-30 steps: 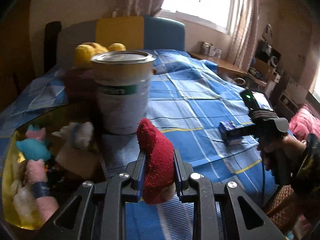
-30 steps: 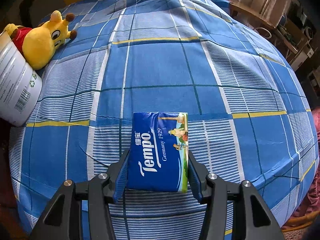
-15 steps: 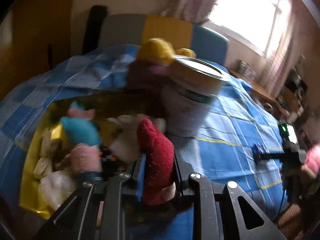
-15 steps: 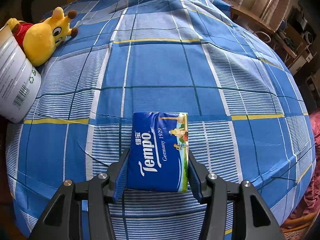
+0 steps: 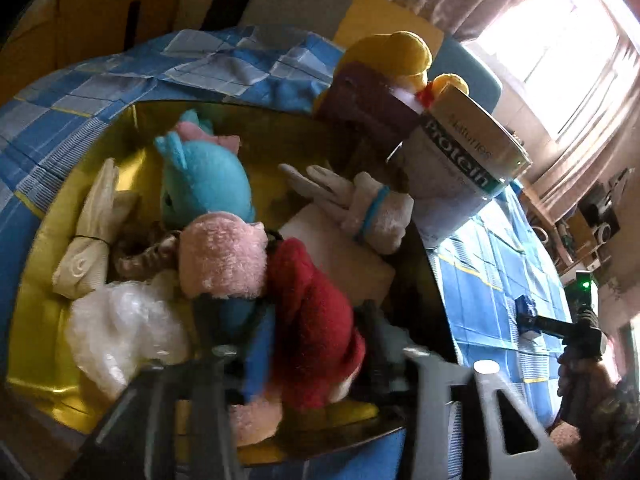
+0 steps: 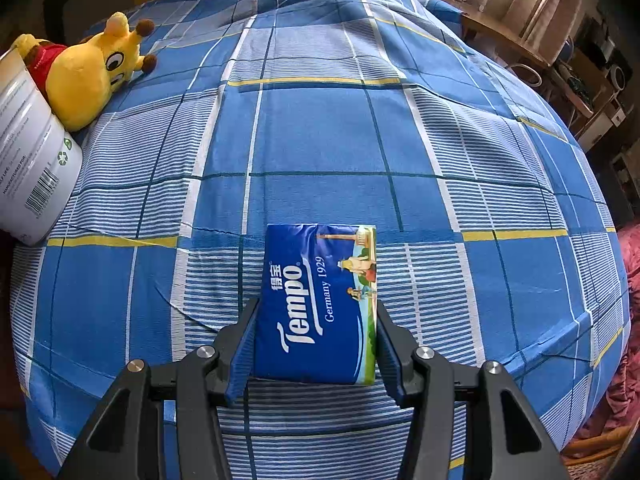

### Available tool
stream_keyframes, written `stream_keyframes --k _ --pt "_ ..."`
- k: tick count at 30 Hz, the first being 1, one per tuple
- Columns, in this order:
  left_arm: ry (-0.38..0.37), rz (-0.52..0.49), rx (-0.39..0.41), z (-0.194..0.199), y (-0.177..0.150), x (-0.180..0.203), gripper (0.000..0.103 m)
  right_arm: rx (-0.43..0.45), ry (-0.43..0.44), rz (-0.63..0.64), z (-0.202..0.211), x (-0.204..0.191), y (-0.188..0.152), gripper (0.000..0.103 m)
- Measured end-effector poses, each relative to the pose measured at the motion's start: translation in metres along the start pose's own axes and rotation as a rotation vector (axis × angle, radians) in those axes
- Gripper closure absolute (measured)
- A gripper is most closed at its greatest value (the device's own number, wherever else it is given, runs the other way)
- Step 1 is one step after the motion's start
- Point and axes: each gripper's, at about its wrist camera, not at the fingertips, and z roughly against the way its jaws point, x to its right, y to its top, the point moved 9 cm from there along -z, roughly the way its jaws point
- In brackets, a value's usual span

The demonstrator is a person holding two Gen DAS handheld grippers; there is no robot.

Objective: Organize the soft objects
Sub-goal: 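Carry the red sock into the tray with the left gripper and release, then carry the Tempo pack into the tray with the right gripper and release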

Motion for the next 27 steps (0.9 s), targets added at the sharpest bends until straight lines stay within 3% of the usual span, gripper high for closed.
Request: stream_keyframes --k 1,6,10,16,21,27 --pt "-0.003 0.003 0.002 0.000 0.000 0.000 0.042 0.000 0.000 0.000 0.000 0.000 0.000 0.050" --pt "0.046 -0.037 0.013 0.007 0.001 -0.003 0.042 0.000 -0.001 -0.003 0.000 0.000 0.000 0.050" --pt "0.091 -0.088 0.058 0.019 0.005 -0.003 0.032 0.011 -0.029 0.008 0.002 0.000 0.002 0.050" --pt "0.147 -0.156 0.102 0.035 0.010 -0.008 0.028 0.040 -0.036 -0.039 0.013 0.001 0.017 0.050" --pt "0.177 -0.178 0.134 0.047 0.016 -0.012 0.028 0.093 -0.017 -0.061 0.030 -0.018 0.069 0.050" --pt "0.192 -0.167 0.169 0.060 0.026 -0.019 0.027 0.191 -0.003 -0.083 0.063 -0.064 0.169 0.050"
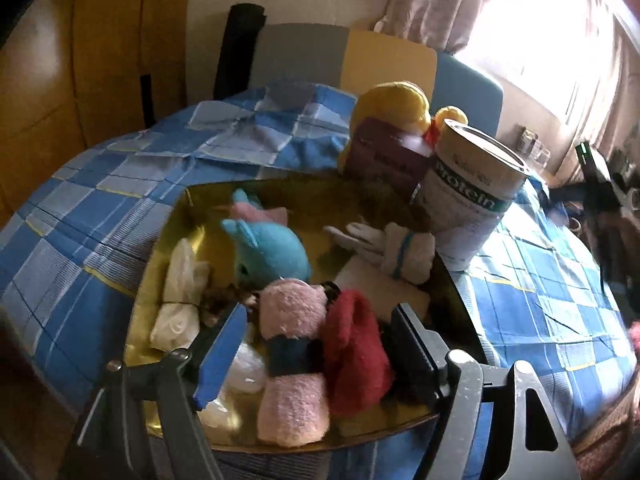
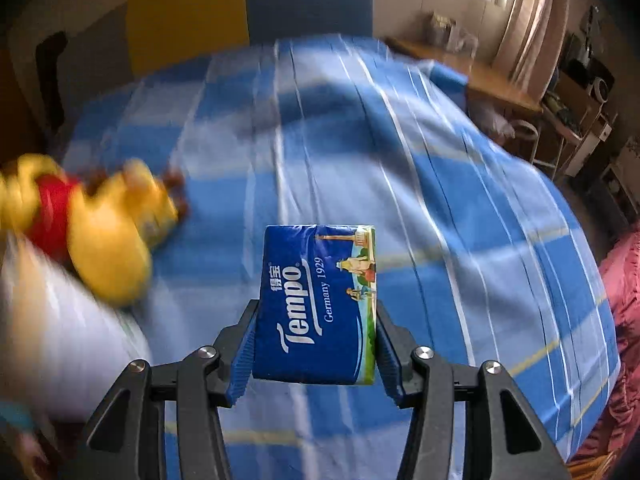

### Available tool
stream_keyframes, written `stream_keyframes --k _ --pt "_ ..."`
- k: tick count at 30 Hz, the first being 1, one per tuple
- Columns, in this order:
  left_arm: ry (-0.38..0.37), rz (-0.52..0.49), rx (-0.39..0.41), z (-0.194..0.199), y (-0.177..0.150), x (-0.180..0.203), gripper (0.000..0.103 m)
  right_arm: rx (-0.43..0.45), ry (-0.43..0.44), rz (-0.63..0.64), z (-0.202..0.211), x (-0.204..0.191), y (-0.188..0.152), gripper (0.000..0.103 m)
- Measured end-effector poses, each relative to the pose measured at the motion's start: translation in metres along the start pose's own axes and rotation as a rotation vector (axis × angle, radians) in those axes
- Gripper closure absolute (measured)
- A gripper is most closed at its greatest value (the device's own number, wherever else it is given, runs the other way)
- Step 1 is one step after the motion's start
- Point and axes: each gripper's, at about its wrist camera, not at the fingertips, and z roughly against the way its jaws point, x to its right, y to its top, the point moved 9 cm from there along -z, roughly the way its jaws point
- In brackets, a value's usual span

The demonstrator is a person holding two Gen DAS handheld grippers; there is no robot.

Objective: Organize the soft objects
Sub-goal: 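Carry the Tempo pack into the tray with the right gripper and release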

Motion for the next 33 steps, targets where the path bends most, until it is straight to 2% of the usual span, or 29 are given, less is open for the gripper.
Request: stream_keyframes --k 3,7,10,12,15,17,22,27,33 --pt "0.002 0.007 0.008 0.002 0.002 -0.005 0.024 0.041 0.003 0.003 0.009 -0.031 0.041 0.050" --pt "-0.005 0.008 -0.001 0.000 0.000 -0.006 0.018 0.099 0.086 0.024 0.027 -0.092 0.086 0.050" --pt "-0.005 0.017 -0.009 -0.002 -0.003 -0.008 0.018 0.146 0.186 0.092 0.048 -0.148 0.100 0.050" --pt "-0.003 0.029 -0.008 -0.002 -0.003 -0.011 0.018 0.167 0.262 0.168 0.064 -0.188 0.097 0.050" --pt "0.012 0.045 0.004 0.001 -0.001 -0.017 0.018 0.182 0.395 0.296 0.089 -0.248 0.076 0.050" --pt "0.024 0.053 0.012 0.004 0.001 -0.022 0.017 0.182 0.451 0.379 0.100 -0.275 0.054 0.050" --pt "0.062 0.080 0.024 0.010 0.003 -0.036 0.015 0.145 0.538 0.574 0.119 -0.321 -0.015 0.050" --pt "0.096 0.098 0.031 0.016 0.002 -0.047 0.014 0.087 0.560 0.692 0.112 -0.332 -0.083 0.051" --pt "0.115 0.103 0.035 0.021 -0.001 -0.051 0.014 0.023 0.565 0.744 0.097 -0.325 -0.148 0.051"
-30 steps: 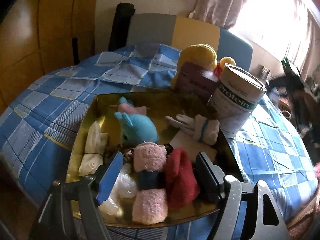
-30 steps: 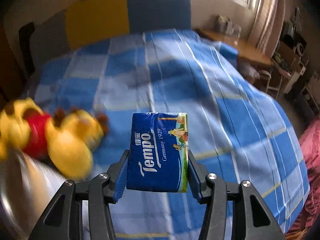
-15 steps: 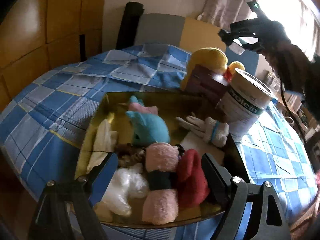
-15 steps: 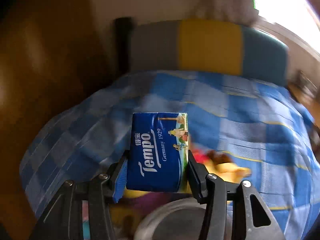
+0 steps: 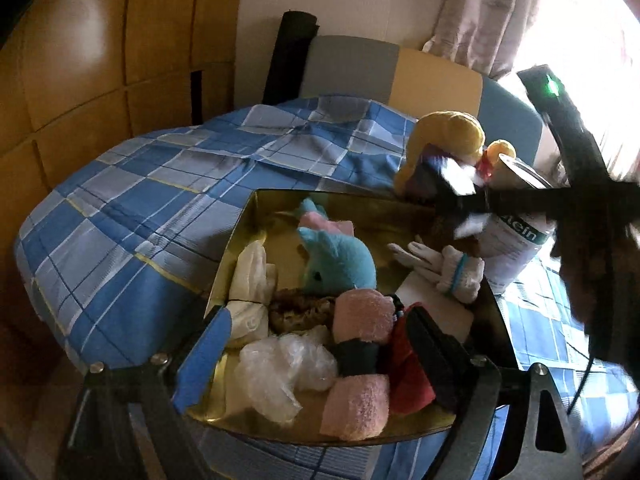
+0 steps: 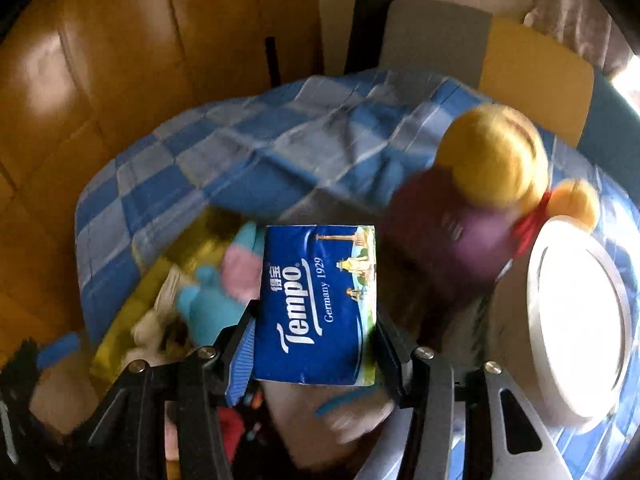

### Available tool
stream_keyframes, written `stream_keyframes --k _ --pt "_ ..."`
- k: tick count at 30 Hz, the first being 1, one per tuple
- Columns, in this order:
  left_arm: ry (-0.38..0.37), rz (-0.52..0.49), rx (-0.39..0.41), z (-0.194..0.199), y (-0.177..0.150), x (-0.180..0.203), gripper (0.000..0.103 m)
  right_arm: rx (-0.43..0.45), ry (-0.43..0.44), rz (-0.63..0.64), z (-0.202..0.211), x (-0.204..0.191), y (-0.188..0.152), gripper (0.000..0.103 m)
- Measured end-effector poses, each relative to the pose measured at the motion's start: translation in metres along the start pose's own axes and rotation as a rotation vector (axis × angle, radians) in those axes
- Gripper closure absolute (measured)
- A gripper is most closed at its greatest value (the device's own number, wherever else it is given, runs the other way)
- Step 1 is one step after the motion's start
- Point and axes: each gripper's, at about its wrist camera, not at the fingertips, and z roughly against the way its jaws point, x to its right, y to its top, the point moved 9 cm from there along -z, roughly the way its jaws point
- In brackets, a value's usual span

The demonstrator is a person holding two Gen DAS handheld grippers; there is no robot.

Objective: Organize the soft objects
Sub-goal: 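Carry the Tempo pack into the tray with the right gripper and release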

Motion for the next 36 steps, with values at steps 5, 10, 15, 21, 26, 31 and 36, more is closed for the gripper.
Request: stream_keyframes --k 5,10,15,21,26,31,36 --pt "0.011 0.005 0.003 0.003 0.000 -0.001 0.013 -0.032 -0.003 0.015 -0.003 -0.020 -0.043 0.051" --pt "0.019 0.006 0.009 0.005 -0.001 -0.001 0.010 -0.052 -0.027 0.007 -0.006 -0.022 -0.071 0.051" --pt "0.028 0.009 0.009 0.005 -0.002 -0.001 0.007 -0.058 -0.091 0.016 -0.002 -0.021 -0.095 0.051" --pt "0.034 0.010 0.010 0.005 -0.003 0.000 0.005 -0.041 -0.115 -0.012 0.005 -0.024 -0.112 0.051" --pt "0.032 0.017 0.009 0.004 -0.004 0.000 0.004 -0.033 -0.190 -0.015 0.002 -0.021 -0.118 0.051" --pt "0.034 0.024 0.006 0.003 -0.005 -0.003 0.003 -0.042 -0.265 -0.008 -0.004 -0.017 -0.118 0.051" --pt "0.040 0.030 0.002 0.001 -0.006 -0.006 0.002 -0.077 -0.316 0.015 -0.016 -0.017 -0.112 0.051"
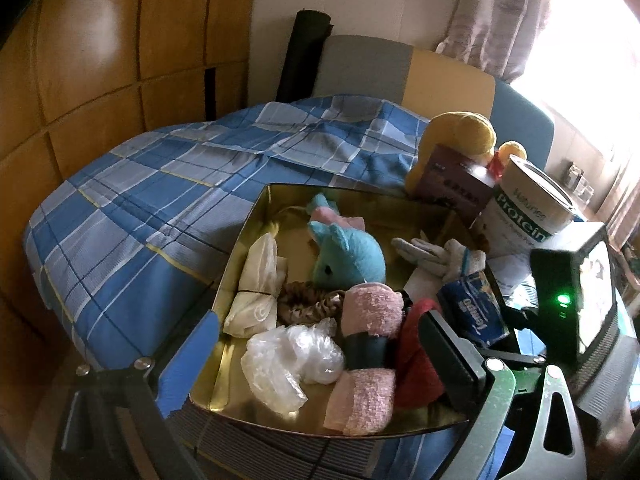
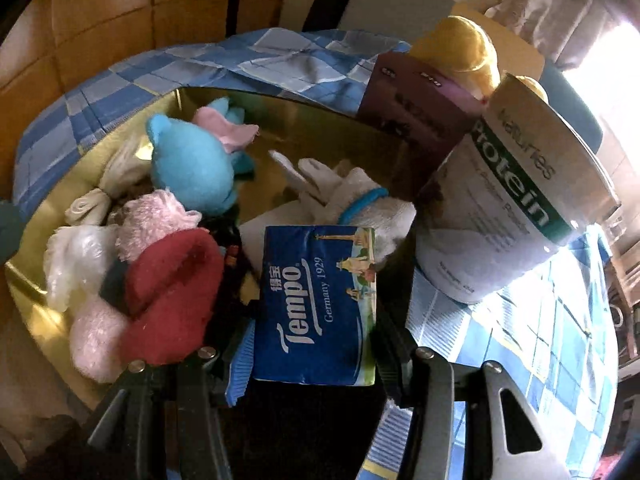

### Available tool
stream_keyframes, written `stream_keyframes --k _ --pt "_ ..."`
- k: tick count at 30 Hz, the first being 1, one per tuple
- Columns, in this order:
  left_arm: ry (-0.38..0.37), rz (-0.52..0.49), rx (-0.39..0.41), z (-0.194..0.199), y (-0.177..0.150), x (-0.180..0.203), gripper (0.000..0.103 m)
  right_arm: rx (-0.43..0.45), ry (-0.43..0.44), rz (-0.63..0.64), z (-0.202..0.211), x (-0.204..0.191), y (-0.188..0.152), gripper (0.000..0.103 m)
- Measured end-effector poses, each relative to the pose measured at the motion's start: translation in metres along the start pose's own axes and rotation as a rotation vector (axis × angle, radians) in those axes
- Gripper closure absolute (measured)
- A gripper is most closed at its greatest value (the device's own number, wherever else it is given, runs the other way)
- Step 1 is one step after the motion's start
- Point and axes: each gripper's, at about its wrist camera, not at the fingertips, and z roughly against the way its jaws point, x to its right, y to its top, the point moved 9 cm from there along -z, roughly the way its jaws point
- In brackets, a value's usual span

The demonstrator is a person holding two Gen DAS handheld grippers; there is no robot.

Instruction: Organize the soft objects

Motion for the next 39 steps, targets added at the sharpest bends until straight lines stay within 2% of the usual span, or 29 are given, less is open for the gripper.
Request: stream_keyframes --k 3,11,17,18,20,22,25,30,35,39 --pt "0.007 0.005 -0.002 -0.002 0.000 -0.003 0.002 -0.044 -0.014 0.006 -0.014 -0.004 0.001 0.051" --pt "0.029 0.013 -0.004 -0.005 -0.002 -0.008 0.000 -0.031 0.015 -0.029 -0.017 -0.002 0.003 0.050" --pt "0.043 0.009 -0.002 -0.005 -0.002 -0.008 0.000 0.022 0.038 -0.070 -0.005 0.000 0.001 0.048" --pt "0.046 0.009 0.000 -0.004 -0.001 -0.008 0.000 0.043 0.040 -0.078 -0.001 0.001 0.001 0.045" --pt "0.051 0.006 0.006 -0.003 0.000 -0.008 0.000 0.072 0.048 -0.087 0.007 0.001 0.003 0.030" --pt "0.056 0.000 0.009 -0.001 0.000 -0.007 0.000 0.095 0.049 -0.097 0.015 0.002 0.004 0.027" --pt "0.055 0.000 0.021 0.002 0.002 -0.004 0.000 0.115 0.049 -0.120 0.025 0.005 0.003 0.027" --pt "0.072 -0.026 0.047 0.011 0.004 0.004 0.000 0.203 0.010 -0.213 0.059 0.024 -0.005 0.027" --pt "0.070 -0.030 0.063 0.019 0.005 0.013 0.000 0.231 -0.045 -0.275 0.074 0.041 -0.019 0.026" --pt "0.072 -0.028 0.087 0.027 0.005 0.020 0.000 0.234 -0.048 -0.318 0.078 0.050 -0.030 0.026"
